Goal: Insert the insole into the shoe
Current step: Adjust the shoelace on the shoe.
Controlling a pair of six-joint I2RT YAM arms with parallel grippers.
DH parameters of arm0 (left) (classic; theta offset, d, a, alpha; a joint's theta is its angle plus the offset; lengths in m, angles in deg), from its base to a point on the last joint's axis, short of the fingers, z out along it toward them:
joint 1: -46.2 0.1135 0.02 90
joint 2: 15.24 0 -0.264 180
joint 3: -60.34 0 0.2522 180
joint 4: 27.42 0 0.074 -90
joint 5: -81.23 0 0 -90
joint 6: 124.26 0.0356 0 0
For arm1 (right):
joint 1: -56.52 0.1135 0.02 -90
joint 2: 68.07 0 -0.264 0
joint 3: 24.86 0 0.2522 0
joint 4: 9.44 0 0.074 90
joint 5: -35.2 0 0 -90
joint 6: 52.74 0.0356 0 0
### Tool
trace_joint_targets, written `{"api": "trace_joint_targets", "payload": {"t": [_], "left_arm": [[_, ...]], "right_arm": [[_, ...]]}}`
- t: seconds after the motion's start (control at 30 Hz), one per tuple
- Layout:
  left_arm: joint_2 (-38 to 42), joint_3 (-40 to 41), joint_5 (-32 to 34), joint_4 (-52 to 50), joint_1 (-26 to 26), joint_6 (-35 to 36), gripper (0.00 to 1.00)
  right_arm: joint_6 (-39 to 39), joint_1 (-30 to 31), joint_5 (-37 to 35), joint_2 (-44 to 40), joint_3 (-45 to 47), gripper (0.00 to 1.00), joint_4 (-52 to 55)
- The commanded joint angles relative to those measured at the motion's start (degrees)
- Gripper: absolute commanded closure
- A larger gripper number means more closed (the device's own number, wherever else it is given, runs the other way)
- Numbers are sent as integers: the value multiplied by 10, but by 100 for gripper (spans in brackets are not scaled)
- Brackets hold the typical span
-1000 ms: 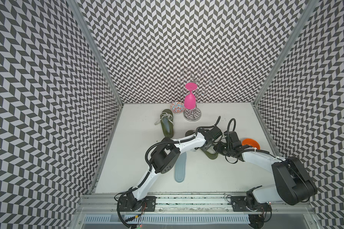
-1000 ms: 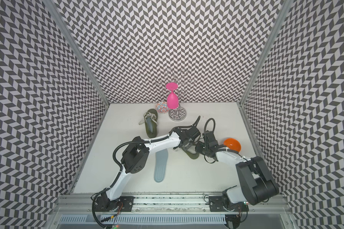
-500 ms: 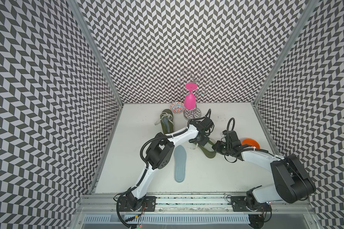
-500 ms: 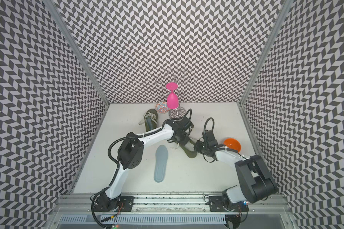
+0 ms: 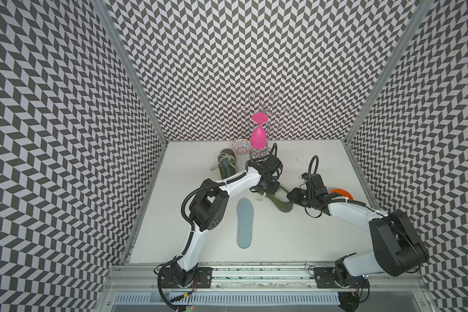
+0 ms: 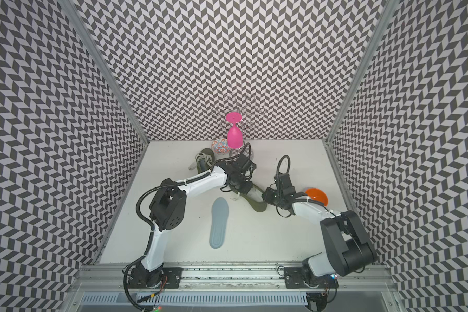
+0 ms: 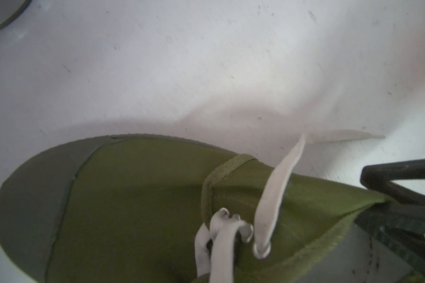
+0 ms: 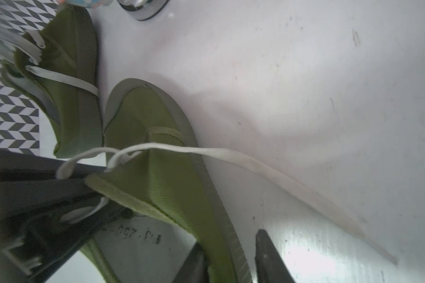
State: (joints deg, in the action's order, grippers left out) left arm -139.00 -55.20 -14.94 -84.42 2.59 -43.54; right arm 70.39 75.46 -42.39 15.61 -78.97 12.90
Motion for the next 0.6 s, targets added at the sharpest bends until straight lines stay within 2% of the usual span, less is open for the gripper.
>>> {"api": "trace_joint_targets", "payload": {"t": [0.0,0.07,0.17,0.33,0.43,0.57], "left_arm": [[52,20,32,41,5,-58,100],[62,37,53,67,-4,-87,100],[68,53,81,87,-19,-117,100],[70,67,98,94,-30,-154,100],[82,84,82,114,-26,-174,100],[100,103,-21,128,7,-167,100]], "right_arm": [[-11,-3,-19,-15,4,56,34],[0,2,-19,-20,11,48,36],[25,4,-23,-8,17,42,28],[48,7,-23,22,4,40,19],[48,8,-36,43,-2,48,22],[27,1,-59,56,-5,66,29]]}}
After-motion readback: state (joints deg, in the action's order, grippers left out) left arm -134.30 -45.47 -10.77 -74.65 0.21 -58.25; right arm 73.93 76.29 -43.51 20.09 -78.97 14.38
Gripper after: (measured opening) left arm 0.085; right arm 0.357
